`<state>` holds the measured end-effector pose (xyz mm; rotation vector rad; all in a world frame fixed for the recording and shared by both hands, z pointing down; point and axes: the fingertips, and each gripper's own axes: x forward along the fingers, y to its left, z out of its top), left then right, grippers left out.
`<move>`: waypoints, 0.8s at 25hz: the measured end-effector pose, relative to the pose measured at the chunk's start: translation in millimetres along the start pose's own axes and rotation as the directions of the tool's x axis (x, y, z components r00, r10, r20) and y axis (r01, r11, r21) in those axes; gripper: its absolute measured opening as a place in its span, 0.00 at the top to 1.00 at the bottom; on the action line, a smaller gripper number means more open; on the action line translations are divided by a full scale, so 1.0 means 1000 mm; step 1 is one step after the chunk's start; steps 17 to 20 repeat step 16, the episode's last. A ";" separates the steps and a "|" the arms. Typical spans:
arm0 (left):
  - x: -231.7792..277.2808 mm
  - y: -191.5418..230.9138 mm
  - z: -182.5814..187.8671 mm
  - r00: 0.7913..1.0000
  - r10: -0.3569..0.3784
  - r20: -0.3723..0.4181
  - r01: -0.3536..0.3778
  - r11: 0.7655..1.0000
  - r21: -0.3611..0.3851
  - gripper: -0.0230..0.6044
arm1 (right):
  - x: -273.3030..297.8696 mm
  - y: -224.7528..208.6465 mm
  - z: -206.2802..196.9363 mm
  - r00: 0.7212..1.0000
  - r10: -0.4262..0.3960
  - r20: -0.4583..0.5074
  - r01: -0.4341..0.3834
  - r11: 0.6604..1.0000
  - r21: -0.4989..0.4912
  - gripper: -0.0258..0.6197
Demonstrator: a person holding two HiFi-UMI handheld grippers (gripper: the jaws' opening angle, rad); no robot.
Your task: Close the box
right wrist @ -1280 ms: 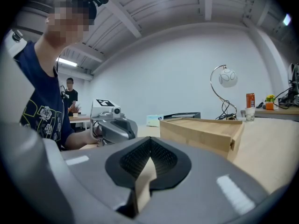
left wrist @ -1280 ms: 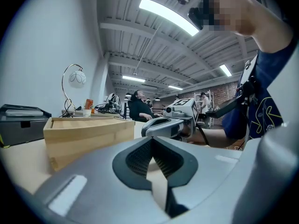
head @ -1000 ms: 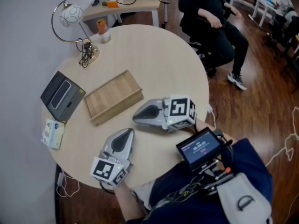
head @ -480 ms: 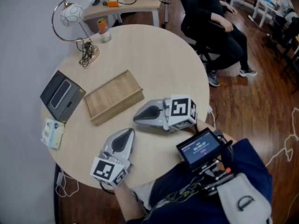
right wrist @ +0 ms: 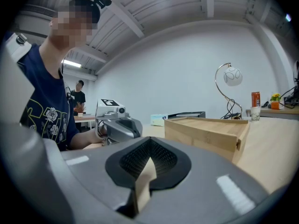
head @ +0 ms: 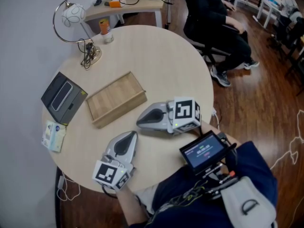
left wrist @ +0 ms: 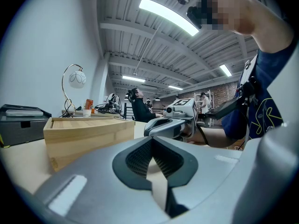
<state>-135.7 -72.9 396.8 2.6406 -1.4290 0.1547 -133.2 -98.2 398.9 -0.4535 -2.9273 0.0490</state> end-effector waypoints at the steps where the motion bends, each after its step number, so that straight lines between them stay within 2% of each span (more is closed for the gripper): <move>1: 0.000 0.000 0.000 1.000 0.000 0.001 0.000 1.000 0.001 0.96 | 0.000 0.000 0.000 1.000 0.000 0.000 0.000 1.000 0.001 0.93; 20: 0.001 -0.002 0.002 1.000 0.005 0.000 -0.005 1.000 -0.019 0.96 | -0.002 0.001 0.002 1.000 0.002 0.002 -0.002 1.000 0.003 0.93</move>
